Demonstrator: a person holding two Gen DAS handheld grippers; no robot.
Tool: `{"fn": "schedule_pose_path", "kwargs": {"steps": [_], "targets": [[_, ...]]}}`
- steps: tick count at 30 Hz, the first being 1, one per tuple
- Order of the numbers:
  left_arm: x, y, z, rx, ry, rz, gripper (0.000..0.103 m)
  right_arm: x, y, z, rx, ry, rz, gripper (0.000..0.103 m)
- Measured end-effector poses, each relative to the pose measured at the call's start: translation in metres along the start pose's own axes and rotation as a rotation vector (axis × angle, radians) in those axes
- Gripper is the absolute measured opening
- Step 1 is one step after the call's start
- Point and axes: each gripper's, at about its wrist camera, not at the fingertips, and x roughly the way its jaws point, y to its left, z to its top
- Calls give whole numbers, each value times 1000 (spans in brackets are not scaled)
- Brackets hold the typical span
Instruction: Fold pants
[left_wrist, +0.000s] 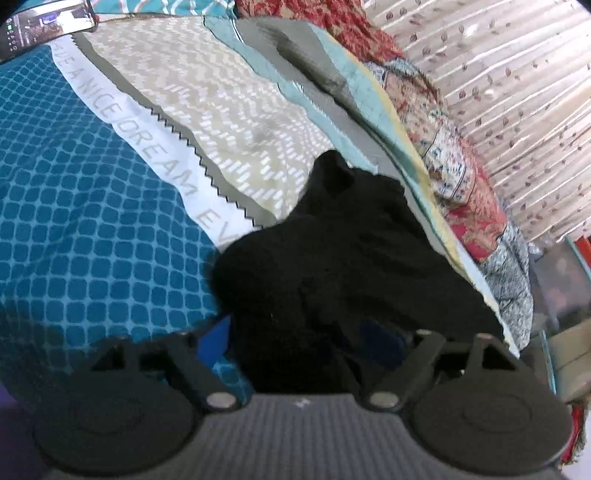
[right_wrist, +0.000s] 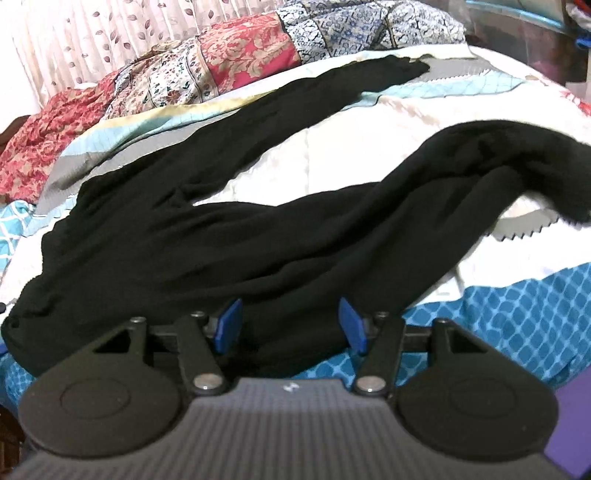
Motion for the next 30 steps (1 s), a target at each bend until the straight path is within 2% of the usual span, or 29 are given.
{"fn": "schedule_pose_path", "kwargs": {"steps": [2, 3, 4, 6, 7, 15, 20, 25, 26, 27, 29, 30], "targets": [[5, -2, -3, 17, 6, 23, 77, 5, 2, -2, -2, 22, 8, 61], [7, -4, -4, 34, 6, 47, 65, 7, 3, -3, -15, 38, -1, 61], [9, -6, -5, 53, 7, 73, 46, 10, 5, -5, -42, 55, -17, 61], [12, -7, -5, 84, 15, 130, 33, 11, 7, -8, -81, 52, -28, 61], [12, -5, -5, 84, 18, 134, 31, 11, 9, -8, -90, 50, -31, 61], [11, -4, -3, 81, 22, 144, 30, 9, -1, -6, -49, 45, 3, 61], [9, -2, -2, 59, 27, 118, 38, 9, 1, -7, -47, 44, 2, 61], [2, -11, -2, 25, 44, 42, 74, 8, 1, -7, -45, 43, 6, 61], [1, -16, -3, 41, 44, 35, 75, 8, 0, -7, -44, 42, 8, 61], [2, -20, -5, 60, 45, 41, 75, 8, 0, -7, -42, 42, 10, 61], [7, -26, -8, 102, 49, 84, 68, 9, -1, -7, -40, 42, 11, 61], [11, -26, -10, 118, 53, 117, 51, 9, 0, -7, -41, 42, 11, 61]]}}
